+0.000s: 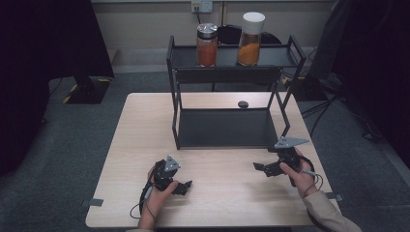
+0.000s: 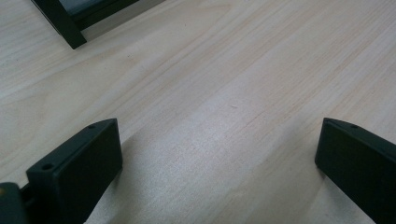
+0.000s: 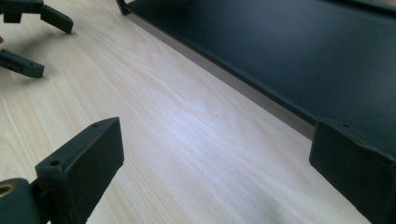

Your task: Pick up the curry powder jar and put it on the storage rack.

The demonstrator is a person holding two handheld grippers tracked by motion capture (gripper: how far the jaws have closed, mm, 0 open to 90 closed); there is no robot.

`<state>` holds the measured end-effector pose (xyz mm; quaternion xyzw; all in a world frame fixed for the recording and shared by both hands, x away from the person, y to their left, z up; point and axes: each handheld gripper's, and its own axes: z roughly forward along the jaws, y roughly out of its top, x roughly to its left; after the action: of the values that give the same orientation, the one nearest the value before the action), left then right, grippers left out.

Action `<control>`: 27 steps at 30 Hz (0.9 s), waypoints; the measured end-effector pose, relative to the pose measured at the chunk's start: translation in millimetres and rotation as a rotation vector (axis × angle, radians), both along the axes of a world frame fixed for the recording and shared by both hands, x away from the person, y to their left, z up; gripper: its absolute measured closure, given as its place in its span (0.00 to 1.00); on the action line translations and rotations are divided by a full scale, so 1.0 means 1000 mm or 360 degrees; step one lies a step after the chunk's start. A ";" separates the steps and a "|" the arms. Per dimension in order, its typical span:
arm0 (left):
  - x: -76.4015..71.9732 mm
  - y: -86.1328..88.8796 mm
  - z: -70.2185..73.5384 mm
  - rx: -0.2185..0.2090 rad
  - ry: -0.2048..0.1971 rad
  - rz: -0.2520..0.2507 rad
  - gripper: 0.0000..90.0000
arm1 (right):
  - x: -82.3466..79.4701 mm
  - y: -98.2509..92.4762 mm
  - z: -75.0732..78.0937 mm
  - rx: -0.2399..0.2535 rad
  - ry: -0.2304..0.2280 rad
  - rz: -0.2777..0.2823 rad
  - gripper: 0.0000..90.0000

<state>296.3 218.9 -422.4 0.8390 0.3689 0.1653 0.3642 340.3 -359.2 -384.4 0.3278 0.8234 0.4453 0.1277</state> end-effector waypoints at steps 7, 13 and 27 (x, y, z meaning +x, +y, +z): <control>0.000 0.000 0.000 0.0000 0.0000 0.0000 0.00 | -0.004 -0.009 -0.008 0.0001 0.0013 -0.0024 0.02; 0.000 0.000 0.000 0.0000 0.0000 0.0001 0.00 | -0.007 -0.014 -0.012 -0.0014 0.0019 -0.0030 0.02; 0.000 0.000 0.000 0.0000 0.0000 0.0002 0.00 | -0.016 -0.032 -0.026 -0.0036 0.0041 -0.0060 0.02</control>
<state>296.1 218.8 -422.4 0.8388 0.3694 0.1655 0.3641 324.8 -391.3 -410.3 0.3476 0.8236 0.4293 0.1290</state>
